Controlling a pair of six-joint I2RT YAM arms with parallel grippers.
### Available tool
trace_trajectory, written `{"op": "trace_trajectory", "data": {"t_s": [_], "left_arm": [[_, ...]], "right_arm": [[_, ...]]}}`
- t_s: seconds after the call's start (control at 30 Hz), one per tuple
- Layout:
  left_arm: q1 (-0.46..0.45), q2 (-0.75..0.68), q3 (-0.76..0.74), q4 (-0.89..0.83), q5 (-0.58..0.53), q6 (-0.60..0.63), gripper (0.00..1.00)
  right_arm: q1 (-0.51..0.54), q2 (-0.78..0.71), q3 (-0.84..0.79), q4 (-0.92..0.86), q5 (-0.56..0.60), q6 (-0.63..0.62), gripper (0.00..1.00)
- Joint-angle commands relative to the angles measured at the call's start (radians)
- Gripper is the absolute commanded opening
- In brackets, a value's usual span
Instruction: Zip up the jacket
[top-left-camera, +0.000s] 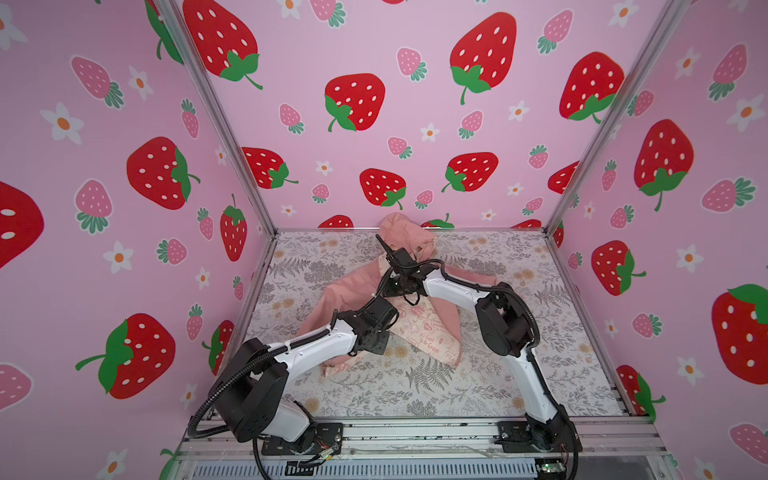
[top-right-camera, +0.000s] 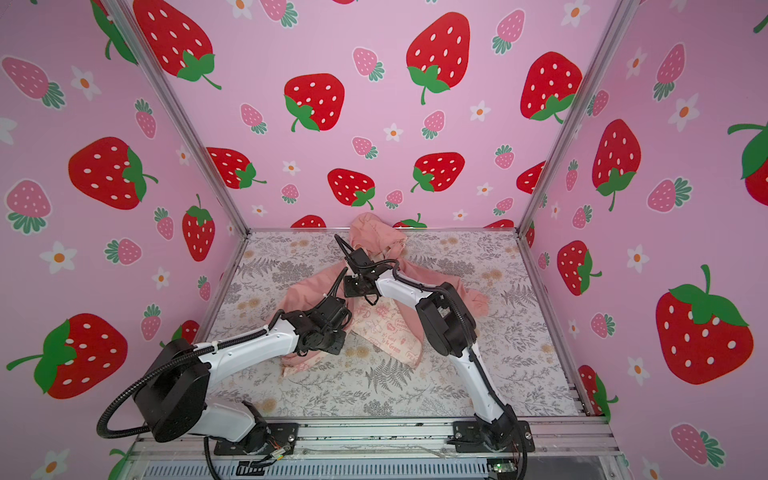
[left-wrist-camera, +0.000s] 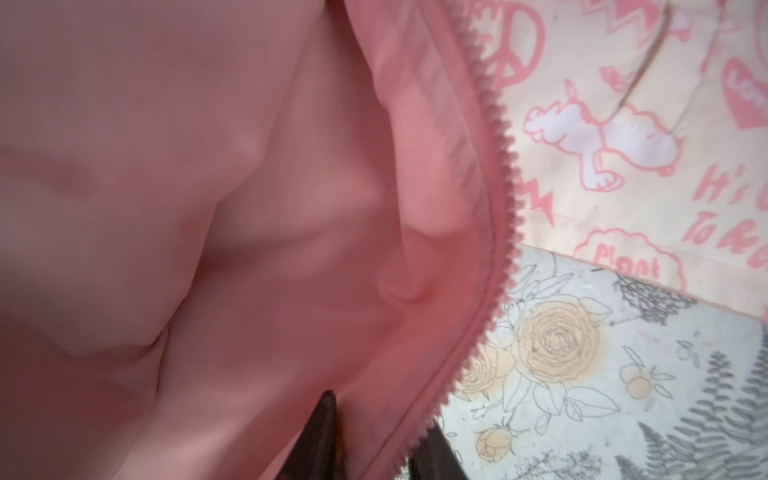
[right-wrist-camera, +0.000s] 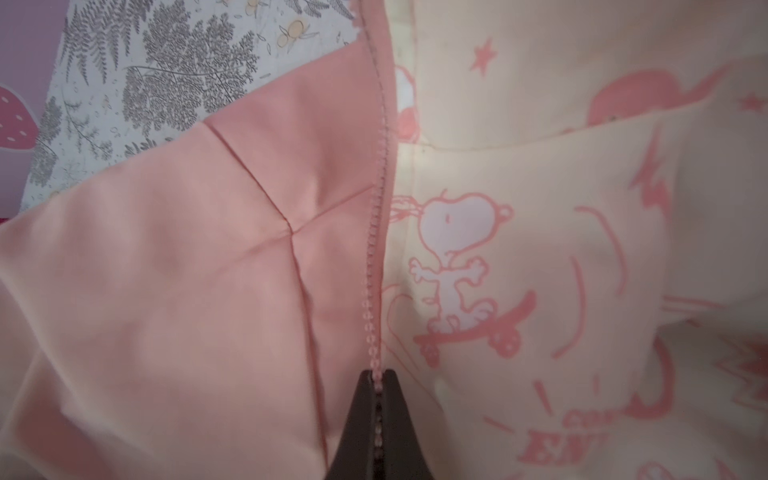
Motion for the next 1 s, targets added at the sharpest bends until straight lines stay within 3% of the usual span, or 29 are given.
{"op": "trace_trajectory", "data": {"t_s": [0.0, 0.13, 0.27, 0.33, 0.47, 0.57, 0.7, 0.8, 0.97], "left_arm": [[-0.012, -0.012, 0.047, -0.004, 0.083, 0.004, 0.23], [-0.026, -0.031, 0.062, 0.013, 0.195, 0.009, 0.18], [-0.045, -0.038, 0.073, 0.082, 0.395, -0.002, 0.17], [-0.057, -0.032, 0.082, 0.121, 0.498, -0.015, 0.23], [-0.094, 0.0, 0.121, 0.141, 0.587, -0.022, 0.48], [-0.097, -0.005, 0.128, 0.146, 0.572, -0.027, 0.54], [-0.066, -0.022, 0.133, 0.097, 0.421, -0.035, 0.6], [0.002, -0.019, 0.119, 0.081, 0.332, -0.06, 0.62], [0.176, 0.047, 0.077, 0.139, 0.293, -0.093, 0.58]], "right_arm": [[-0.053, -0.131, -0.105, 0.143, -0.102, 0.029, 0.0], [-0.11, -0.24, -0.25, 0.285, -0.238, 0.044, 0.0], [-0.189, -0.334, -0.412, 0.457, -0.41, 0.062, 0.0], [-0.234, -0.365, -0.491, 0.53, -0.476, 0.075, 0.0], [-0.323, -0.368, -0.582, 0.567, -0.542, 0.085, 0.0], [-0.356, -0.332, -0.58, 0.558, -0.577, 0.085, 0.0], [-0.355, -0.302, -0.534, 0.517, -0.56, 0.065, 0.03], [-0.349, -0.273, -0.468, 0.484, -0.539, 0.063, 0.03], [-0.311, -0.186, -0.26, 0.414, -0.522, 0.073, 0.0]]}}
